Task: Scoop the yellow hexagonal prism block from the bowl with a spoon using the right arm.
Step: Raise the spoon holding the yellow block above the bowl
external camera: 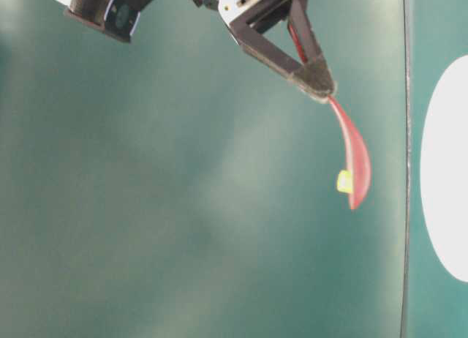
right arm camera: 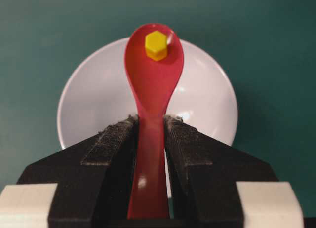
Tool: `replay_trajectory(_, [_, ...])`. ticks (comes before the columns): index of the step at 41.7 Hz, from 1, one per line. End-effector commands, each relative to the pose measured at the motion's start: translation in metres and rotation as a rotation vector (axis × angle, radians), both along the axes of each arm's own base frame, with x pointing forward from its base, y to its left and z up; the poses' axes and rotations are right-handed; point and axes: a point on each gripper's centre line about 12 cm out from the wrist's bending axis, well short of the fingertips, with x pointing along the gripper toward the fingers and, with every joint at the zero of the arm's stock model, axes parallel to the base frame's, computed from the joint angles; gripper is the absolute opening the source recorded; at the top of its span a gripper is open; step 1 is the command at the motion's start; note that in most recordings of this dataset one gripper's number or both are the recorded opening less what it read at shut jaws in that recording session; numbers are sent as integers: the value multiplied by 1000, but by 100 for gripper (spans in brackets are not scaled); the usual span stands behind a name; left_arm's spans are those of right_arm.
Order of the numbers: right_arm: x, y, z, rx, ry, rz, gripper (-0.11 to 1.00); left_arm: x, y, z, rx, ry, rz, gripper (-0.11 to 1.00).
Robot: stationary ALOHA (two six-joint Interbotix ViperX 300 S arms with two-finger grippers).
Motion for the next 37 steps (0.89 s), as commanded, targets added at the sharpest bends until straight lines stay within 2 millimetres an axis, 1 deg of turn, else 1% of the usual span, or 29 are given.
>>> replay_trajectory(1, [-2, 1, 13, -8, -45, 3, 25, 2, 0, 12, 3, -32, -1, 2])
replay_trajectory(37, [-1, 0, 19, -28, -71, 7, 25, 3, 0, 12, 3, -37, -1, 2])
